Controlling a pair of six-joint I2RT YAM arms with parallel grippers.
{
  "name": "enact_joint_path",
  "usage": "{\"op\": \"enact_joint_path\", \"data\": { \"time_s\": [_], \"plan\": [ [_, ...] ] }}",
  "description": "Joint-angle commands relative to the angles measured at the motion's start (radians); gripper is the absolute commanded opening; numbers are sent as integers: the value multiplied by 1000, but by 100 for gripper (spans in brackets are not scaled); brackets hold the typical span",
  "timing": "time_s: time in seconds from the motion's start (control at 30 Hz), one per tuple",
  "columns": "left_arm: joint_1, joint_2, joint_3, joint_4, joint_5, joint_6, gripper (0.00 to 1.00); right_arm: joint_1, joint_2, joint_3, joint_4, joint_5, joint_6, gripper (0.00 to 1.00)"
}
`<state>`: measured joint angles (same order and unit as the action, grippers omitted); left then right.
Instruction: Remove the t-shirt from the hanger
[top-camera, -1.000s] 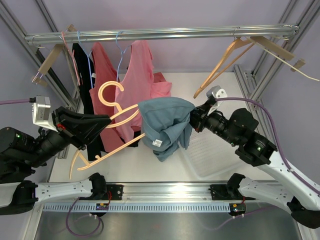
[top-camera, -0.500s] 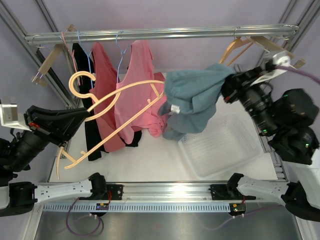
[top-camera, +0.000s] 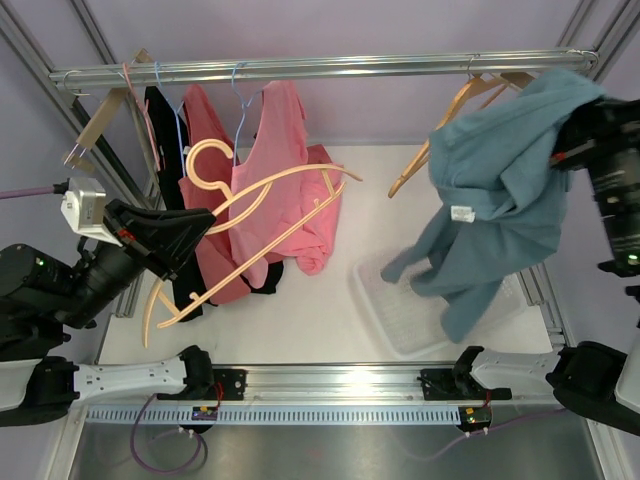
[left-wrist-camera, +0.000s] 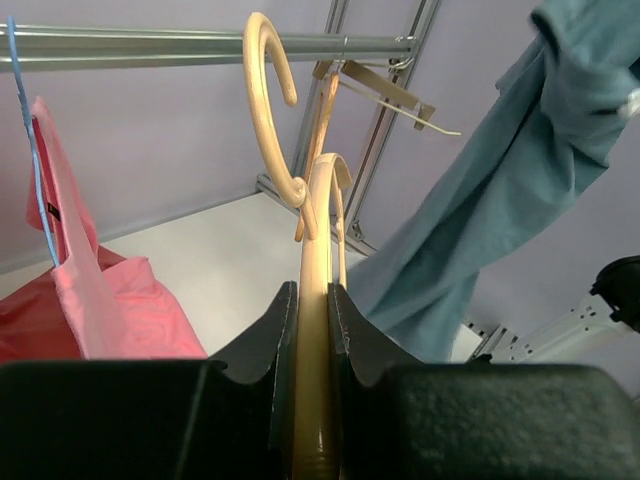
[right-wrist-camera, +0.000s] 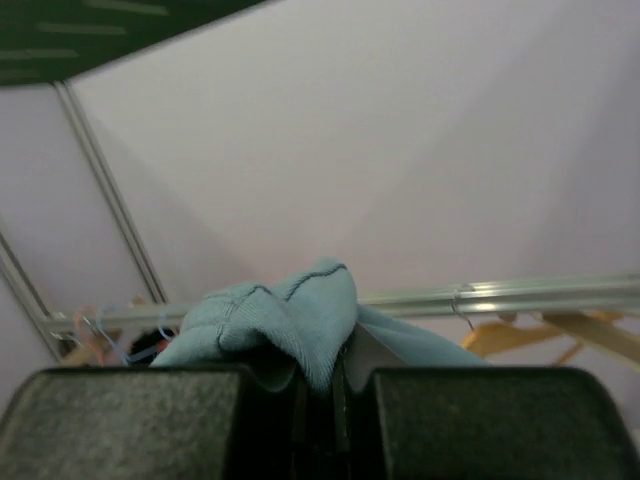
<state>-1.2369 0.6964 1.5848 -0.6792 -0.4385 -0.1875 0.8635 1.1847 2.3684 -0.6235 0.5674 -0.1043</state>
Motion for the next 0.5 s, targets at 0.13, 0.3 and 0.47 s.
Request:
{"op": "enact_joint_path", "data": {
  "time_s": [0.13, 0.3, 0.47],
  "plan": [
    [-3, 17, -31, 90, -26, 8, 0, -3, -130, -408, 62, 152, -48, 0],
    [-4, 15, -62, 118, -28, 10, 0, -3, -333, -717, 116, 267, 12, 0],
    [-4, 31, -48, 125, -25, 10, 0, -4, -430, -880, 81, 345, 90, 0]
  ]
}}
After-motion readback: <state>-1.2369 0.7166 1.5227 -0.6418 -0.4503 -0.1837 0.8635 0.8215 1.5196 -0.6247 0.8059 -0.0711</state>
